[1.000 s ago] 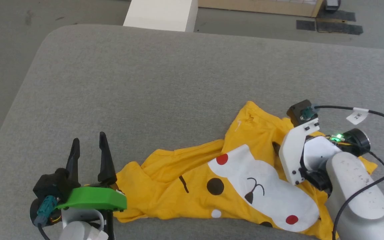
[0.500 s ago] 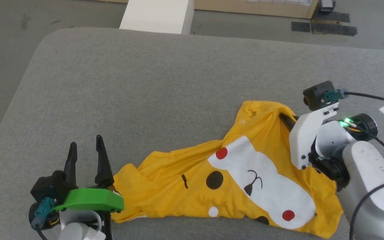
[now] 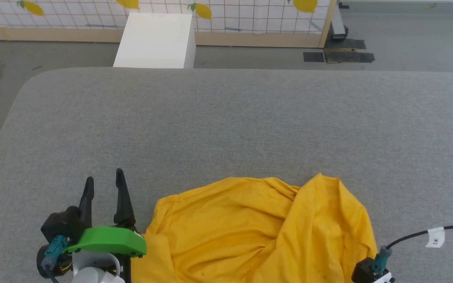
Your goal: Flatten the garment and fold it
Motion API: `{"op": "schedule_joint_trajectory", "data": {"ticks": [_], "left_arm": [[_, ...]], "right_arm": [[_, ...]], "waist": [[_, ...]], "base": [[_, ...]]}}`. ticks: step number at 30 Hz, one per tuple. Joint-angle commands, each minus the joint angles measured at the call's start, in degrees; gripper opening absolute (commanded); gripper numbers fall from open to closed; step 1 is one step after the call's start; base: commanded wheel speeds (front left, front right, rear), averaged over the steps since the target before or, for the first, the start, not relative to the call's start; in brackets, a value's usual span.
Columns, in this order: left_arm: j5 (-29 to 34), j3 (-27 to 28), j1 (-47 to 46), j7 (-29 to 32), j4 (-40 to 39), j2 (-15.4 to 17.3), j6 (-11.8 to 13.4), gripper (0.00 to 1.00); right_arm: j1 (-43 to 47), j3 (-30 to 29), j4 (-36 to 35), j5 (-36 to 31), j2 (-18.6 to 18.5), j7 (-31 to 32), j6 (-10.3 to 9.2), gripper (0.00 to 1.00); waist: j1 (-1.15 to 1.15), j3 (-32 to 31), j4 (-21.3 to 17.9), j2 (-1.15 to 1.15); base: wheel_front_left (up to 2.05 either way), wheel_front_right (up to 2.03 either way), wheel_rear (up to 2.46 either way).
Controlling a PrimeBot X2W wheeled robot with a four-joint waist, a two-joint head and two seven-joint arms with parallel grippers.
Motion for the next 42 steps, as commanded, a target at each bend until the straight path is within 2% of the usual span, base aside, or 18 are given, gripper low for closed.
{"op": "schedule_joint_trajectory", "data": {"ticks": [1, 2, 3, 4, 8, 10, 13, 16, 20, 28, 34, 35, 36, 37, 39, 42], "left_arm": [[-0.36, 0.06, 0.06, -0.25, 0.28, 0.0, -0.21, 1.0], [-0.43, 0.06, 0.11, -0.25, 0.44, -0.02, -0.23, 1.0], [-0.51, 0.06, 0.16, -0.25, 0.6, -0.03, -0.25, 1.0], [-0.57, 0.07, 0.2, -0.25, 0.7, -0.04, -0.27, 1.0], [-0.71, 0.27, 0.44, -0.25, 1.06, -0.02, -0.41, 1.0], [-0.74, 0.32, 0.47, -0.25, 1.01, -0.03, -0.45, 1.0], [-0.56, 0.2, 0.15, -0.25, 0.62, -0.07, -0.45, 1.0], [-0.18, 0.18, -0.46, -0.25, 0.31, -0.17, 0.02, 1.0], [0.13, -0.14, -1.33, -0.25, 0.25, -0.28, 0.2, 1.0], [-0.1, -0.27, -2.13, -0.25, 0.22, -0.55, 0.49, 1.0], [-0.63, -0.69, -2.74, -0.25, 0.47, -0.78, 0.59, 1.0], [-0.68, -0.69, -2.74, -0.25, 0.42, -0.81, 0.69, 1.0], [-0.73, -0.66, -2.72, -0.25, 0.34, -0.83, 0.79, 1.0], [-0.78, -0.6, -2.69, -0.25, 0.28, -0.85, 0.85, 1.0], [-0.8, -0.46, -2.63, -0.25, 0.25, -0.87, 0.93, 1.0], [-0.78, -0.36, -2.78, -0.25, 0.35, -0.9, 0.9, 1.0]], "right_arm": [[0.33, -1.37, -0.97, -0.95, 1.31, -0.1, -0.09, 0.0], [0.64, -2.01, -1.35, -1.75, 1.92, -0.16, -0.09, 0.12], [0.71, -3.08, -1.84, -2.31, 3.03, -0.52, -0.09, 0.48], [0.27, -4.11, -2.54, -2.69, 4.16, -1.59, -0.09, 1.0], [-4.9, -8.7, -5.41, -2.67, 10.31, -9.46, -0.09, 1.0], [-8.74, -10.59, -5.15, -7.46, 11.3, -14.34, -0.09, 1.0], [-14.29, -10.25, -2.66, -13.12, 13.04, -19.27, -0.09, 1.0], [-20.59, -5.37, 2.19, -21.59, 11.8, -21.7, -0.09, 1.0], [-28.1, 0.39, 9.88, -27.45, 12.97, -24.88, -0.09, 1.0], [-37.03, 9.23, 25.99, -31.89, 13.68, -27.4, -0.09, 1.0], [-38.13, 16.57, 32.66, -28.5, 12.51, -25.78, -0.09, 1.0], [-38.2, 17.19, 33.1, -27.57, 12.24, -25.19, -0.09, 0.75], [-38.46, 17.5, 33.29, -26.34, 12.0, -25.08, -0.09, 0.27], [-38.85, 17.19, 33.39, -25.62, 11.8, -25.44, -0.09, 0.0], [-40.08, 15.29, 33.92, -24.32, 11.48, -26.27, -0.09, 0.0], [-43.05, 8.1, 35.78, -24.17, 11.13, -28.89, -0.09, 0.0]], "waist": [[0.0, -0.35, -0.43, 0.0], [0.0, -0.41, -0.46, 0.0], [0.0, -0.48, -0.5, 0.0], [0.0, -0.55, -0.51, 0.0], [0.0, -0.95, -0.28, 0.0], [0.0, -0.92, 0.01, 0.0], [0.0, -0.04, 0.7, 0.0], [0.0, 1.5, 1.72, 0.0], [0.0, 3.67, 3.43, 0.0], [0.0, 6.65, 6.29, 0.0], [0.0, 7.48, 7.42, 0.0], [0.0, 7.51, 7.4, 0.0], [0.0, 7.56, 7.31, 0.0], [0.0, 7.58, 7.18, 0.0], [0.0, 7.51, 6.78, 0.0], [0.0, 7.42, 6.22, 0.0]], "base": [[0.0, 0.0, 0.0], [0.0, 0.0, 0.0], [0.0, 0.0, 0.0], [0.0, 0.0, 0.0], [0.0, 0.0, 0.0], [0.0, 0.0, 0.0], [0.0, 0.0, 0.0], [0.0, 0.0, 0.0], [0.0, 0.0, 0.0], [0.0, 0.0, 0.0], [0.0, 0.0, 0.0], [0.0, 0.0, 0.0], [0.0, 0.0, 0.0], [0.0, 0.0, 0.0], [0.0, 0.0, 0.0], [0.0, 0.0, 0.0]]}}
